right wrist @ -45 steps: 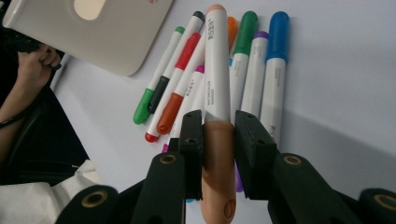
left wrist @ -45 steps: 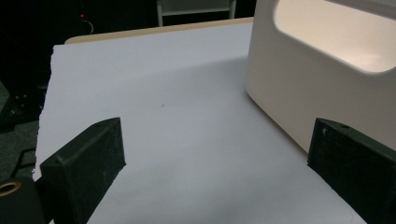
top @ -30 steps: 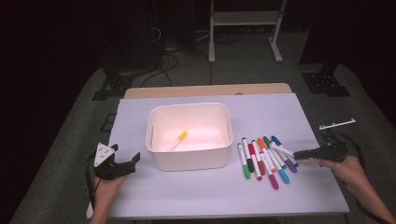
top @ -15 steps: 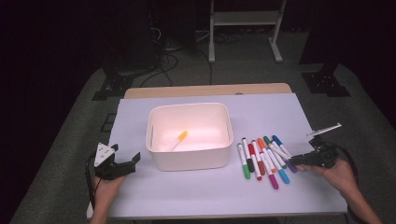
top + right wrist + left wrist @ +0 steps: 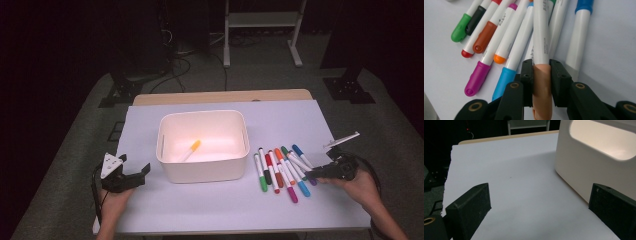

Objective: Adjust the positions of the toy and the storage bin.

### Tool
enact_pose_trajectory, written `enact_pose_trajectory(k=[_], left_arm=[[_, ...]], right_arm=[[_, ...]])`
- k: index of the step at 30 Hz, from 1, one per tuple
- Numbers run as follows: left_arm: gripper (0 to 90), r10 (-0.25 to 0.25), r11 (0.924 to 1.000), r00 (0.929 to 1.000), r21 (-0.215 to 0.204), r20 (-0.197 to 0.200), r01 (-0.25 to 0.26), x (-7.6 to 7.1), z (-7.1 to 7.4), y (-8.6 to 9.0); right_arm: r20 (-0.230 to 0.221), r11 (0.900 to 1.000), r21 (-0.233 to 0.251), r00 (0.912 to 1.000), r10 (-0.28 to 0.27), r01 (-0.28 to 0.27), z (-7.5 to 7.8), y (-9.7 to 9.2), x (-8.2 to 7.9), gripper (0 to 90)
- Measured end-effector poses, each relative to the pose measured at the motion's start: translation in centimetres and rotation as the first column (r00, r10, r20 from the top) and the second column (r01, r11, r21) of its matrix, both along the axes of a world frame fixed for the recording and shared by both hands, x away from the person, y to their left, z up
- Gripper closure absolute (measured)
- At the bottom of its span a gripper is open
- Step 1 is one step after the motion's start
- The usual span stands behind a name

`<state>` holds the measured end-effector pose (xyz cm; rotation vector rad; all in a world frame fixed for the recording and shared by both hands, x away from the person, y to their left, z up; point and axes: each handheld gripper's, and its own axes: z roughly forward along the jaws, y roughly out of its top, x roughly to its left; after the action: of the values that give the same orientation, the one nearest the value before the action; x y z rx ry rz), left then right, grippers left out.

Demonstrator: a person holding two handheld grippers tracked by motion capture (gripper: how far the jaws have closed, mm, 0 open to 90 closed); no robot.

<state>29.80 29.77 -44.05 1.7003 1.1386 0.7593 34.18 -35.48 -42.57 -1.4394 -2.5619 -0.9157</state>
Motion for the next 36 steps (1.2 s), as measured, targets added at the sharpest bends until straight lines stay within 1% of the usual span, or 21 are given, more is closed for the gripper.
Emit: enact_pose_trajectory(k=[4,7,12,17,18,19,21,24,26,27,28,29,30,31,33,35,36], left_arm=[[2.7,0.001,1.0000,1.0000,0.001,0.000,-0.001,0.0,0.0,0.0],[2.6,0.001,1.0000,1.0000,0.001,0.000,-0.001,0.0,0.0,0.0],[2.7,0.000,1.0000,1.0000,0.000,0.002,0.000,0.0,0.0,0.0],[2.7,0.000,1.0000,1.0000,-0.003,0.003,0.000,0.0,0.0,0.0],[2.6,0.000,1.0000,1.0000,-0.003,0.003,0.000,0.0,0.0,0.0],[2.7,-0.001,1.0000,1.0000,-0.002,0.003,0.001,0.0,0.0,0.0],[2.7,-0.001,1.0000,1.0000,-0.001,0.003,0.001,0.0,0.0,0.0],[2.6,-0.002,1.0000,1.0000,0.001,0.002,0.002,0.0,0.1,0.0],[2.6,-0.004,1.0000,1.0000,0.000,0.003,0.004,0.0,0.1,0.0],[2.7,-0.004,1.0000,1.0000,-0.003,0.003,0.004,0.0,0.1,0.0],[2.6,-0.004,1.0000,1.0000,-0.003,0.003,0.004,0.0,0.1,0.0],[2.6,-0.003,1.0000,1.0000,-0.004,0.003,0.004,0.0,0.1,0.0],[2.7,-0.003,1.0000,1.0000,-0.007,0.004,0.003,0.0,0.0,0.0],[2.7,-0.003,1.0000,1.0000,-0.007,0.003,0.003,0.0,0.0,0.0],[2.7,-0.003,1.0000,1.0000,-0.008,0.004,0.003,0.0,0.0,0.0],[2.7,-0.003,1.0000,1.0000,-0.007,0.002,0.003,0.0,0.0,0.0],[2.7,-0.005,1.0000,1.0000,-0.005,0.003,0.005,0.0,0.0,0.0]], right_arm=[[-0.015,0.9978,0.065,0.9998,-0.014,0.015,0.3,-0.7,0.1,73.2],[-0.021,0.9933,0.116,0.9998,-0.004,0.006,1.2,-0.9,0.3,73.2],[-0.022,0.9835,0.179,0.9994,0.027,-0.023,3.3,-0.6,0.7,73.2],[-0.007,0.9737,0.217,0.9975,0.071,-0.068,6.0,0.5,1.1,73.2],[-0.007,0.9737,0.217,0.9975,0.071,-0.068,6.0,0.5,1.1,73.2],[-0.004,0.9666,0.239,0.9954,0.096,-0.092,7.1,1.1,1.2,73.2],[0.005,0.9647,0.236,0.9928,0.120,-0.118,8.2,1.9,1.5,73.2],[0.013,0.9565,0.248,0.9879,0.155,-0.153,9.7,3.1,1.8,73.2],[0.022,0.9524,0.248,0.9840,0.177,-0.177,10.7,4.1,2.1,73.1],[0.022,0.9483,0.254,0.9813,0.191,-0.190,11.1,4.5,2.3,73.1],[0.022,0.9483,0.254,0.9813,0.191,-0.190,11.1,4.5,2.3,73.1],[0.024,0.9450,0.258,0.9791,0.202,-0.201,11.5,5.0,2.4,73.2],[0.028,0.9432,0.253,0.9761,0.215,-0.215,12.0,5.6,2.6,73.2],[0.030,0.9393,0.248,0.9710,0.237,-0.237,12.6,6.4,2.8,73.1],[0.031,0.9369,0.236,0.9656,0.258,-0.258,13.3,7.4,3.0,73.1],[0.036,0.9295,0.236,0.9584,0.283,-0.284,14.0,8.5,3.3,73.1],[0.039,0.9273,0.230,0.9548,0.295,-0.296,14.4,9.1,3.4,73.1]])
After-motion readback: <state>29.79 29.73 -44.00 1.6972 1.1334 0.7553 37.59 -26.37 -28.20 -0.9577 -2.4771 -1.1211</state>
